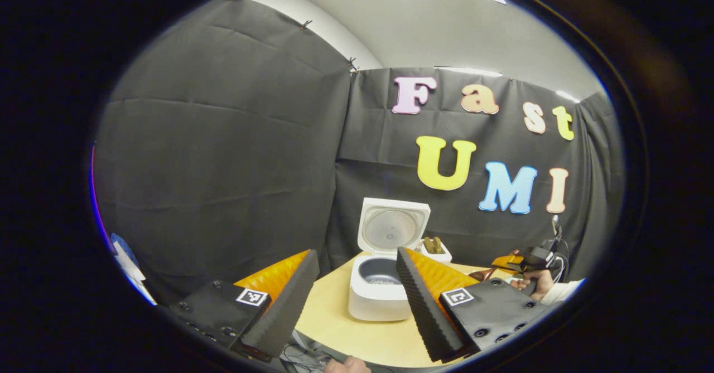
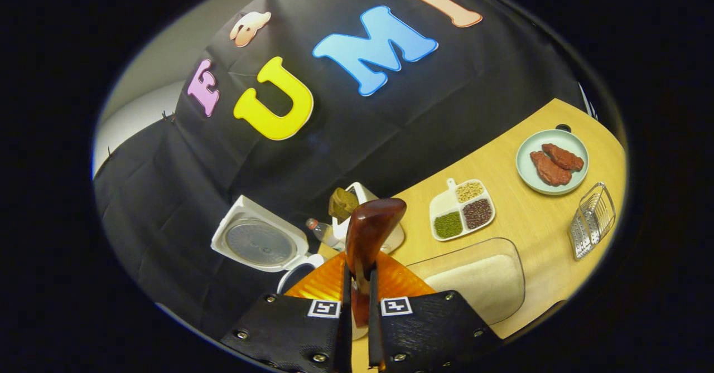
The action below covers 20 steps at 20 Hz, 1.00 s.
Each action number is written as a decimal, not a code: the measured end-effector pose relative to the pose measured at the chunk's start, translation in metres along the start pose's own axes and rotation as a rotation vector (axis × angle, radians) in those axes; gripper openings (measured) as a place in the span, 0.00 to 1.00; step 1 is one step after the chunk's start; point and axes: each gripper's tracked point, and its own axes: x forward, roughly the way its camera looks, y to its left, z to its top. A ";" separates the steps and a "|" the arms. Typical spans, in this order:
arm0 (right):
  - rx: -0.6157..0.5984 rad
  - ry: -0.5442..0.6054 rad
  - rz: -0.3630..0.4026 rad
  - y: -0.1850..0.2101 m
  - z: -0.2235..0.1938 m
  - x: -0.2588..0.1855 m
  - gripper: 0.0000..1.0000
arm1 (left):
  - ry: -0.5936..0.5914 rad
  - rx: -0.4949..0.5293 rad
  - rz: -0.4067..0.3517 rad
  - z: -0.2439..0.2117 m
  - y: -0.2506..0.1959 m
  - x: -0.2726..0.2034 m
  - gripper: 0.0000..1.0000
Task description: Close the left gripper, press the button to open the rice cooker; take a wooden spoon from the chopstick holder with the right hand, scoop a spoonful of rice and pour it into the rice cooker, then put the wooden spoon back into the chopstick holder.
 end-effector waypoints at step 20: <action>-0.995 -0.006 0.033 0.191 -0.153 0.158 0.12 | 0.034 -0.030 0.078 -0.024 0.088 -0.002 0.98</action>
